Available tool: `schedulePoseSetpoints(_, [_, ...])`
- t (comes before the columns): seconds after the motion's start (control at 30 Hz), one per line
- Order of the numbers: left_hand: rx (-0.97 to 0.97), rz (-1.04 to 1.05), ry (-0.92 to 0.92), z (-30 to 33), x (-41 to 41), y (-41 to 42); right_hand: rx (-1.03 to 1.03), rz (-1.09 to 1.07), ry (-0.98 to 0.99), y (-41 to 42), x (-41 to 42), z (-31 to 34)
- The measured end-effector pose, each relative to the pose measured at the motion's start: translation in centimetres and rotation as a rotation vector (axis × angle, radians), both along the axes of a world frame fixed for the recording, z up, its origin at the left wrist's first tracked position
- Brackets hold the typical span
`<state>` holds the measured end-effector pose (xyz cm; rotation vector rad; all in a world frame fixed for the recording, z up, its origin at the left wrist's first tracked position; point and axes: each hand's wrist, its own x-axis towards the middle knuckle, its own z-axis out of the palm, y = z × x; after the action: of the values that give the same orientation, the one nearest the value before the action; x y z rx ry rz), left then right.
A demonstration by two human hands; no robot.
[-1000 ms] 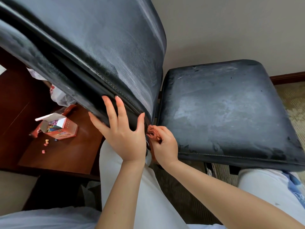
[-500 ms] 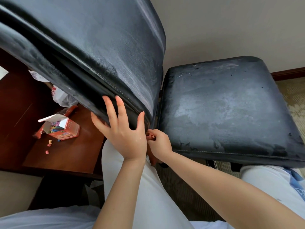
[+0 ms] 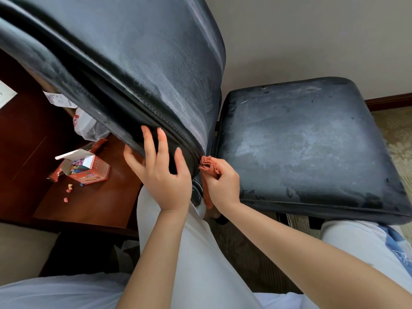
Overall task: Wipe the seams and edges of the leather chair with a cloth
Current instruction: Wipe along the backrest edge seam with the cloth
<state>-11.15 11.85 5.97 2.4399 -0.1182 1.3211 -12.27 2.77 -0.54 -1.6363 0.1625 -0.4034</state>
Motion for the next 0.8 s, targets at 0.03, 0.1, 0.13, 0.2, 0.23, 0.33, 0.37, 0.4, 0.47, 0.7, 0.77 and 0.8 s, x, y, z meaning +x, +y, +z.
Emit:
schedulePoseSetpoints(0.03, [-0.023, -0.006, 0.005, 0.1, -0.1, -0.1, -0.019, 0.006, 0.028, 0.2, -0.1, -0.2])
schedulePoseSetpoints(0.1, [-0.067, -0.018, 0.017, 0.3, -0.3, -0.5, -0.017, 0.011, 0.097, 1.0, -0.4, -0.7])
schedulePoseSetpoints(0.13, [-0.083, -0.024, 0.022, 0.3, -0.4, -0.6, 0.001, 0.009, 0.129, 1.3, -0.6, -0.8])
schedulePoseSetpoints(0.2, [-0.104, -0.035, 0.027, 0.4, -0.4, -0.6, 0.031, 0.003, 0.163, 1.8, -0.6, -0.8])
schedulePoseSetpoints(0.23, [-0.113, -0.038, 0.028, 0.4, -0.5, -0.6, 0.031, 0.0, 0.16, 1.7, -0.6, -0.7])
schedulePoseSetpoints(0.33, [-0.126, -0.043, 0.021, 0.2, -0.5, -0.2, -0.006, -0.03, 0.05, 1.3, -0.6, -0.1])
schedulePoseSetpoints(0.37, [-0.132, -0.042, 0.019, 0.2, -0.5, -0.1, -0.012, -0.043, -0.007, 1.1, -0.6, 0.4])
schedulePoseSetpoints(0.4, [-0.138, -0.04, 0.019, 0.2, -0.5, -0.2, -0.012, -0.053, -0.06, 1.1, -0.5, 0.9])
schedulePoseSetpoints(0.47, [-0.15, -0.04, 0.027, 0.2, -0.5, -0.3, -0.017, -0.065, -0.13, 1.0, -0.4, 1.7])
schedulePoseSetpoints(0.7, [-0.196, -0.063, 0.049, 0.2, -0.8, -0.2, -0.155, -0.002, -0.004, 0.8, -0.8, 0.1])
schedulePoseSetpoints(0.77, [-0.196, -0.074, 0.048, 0.3, -0.9, -0.1, -0.146, -0.023, -0.068, 0.8, -0.8, 0.5])
schedulePoseSetpoints(0.8, [-0.193, -0.079, 0.047, 0.3, -1.0, 0.0, -0.149, -0.032, -0.123, 0.8, -0.8, 0.8])
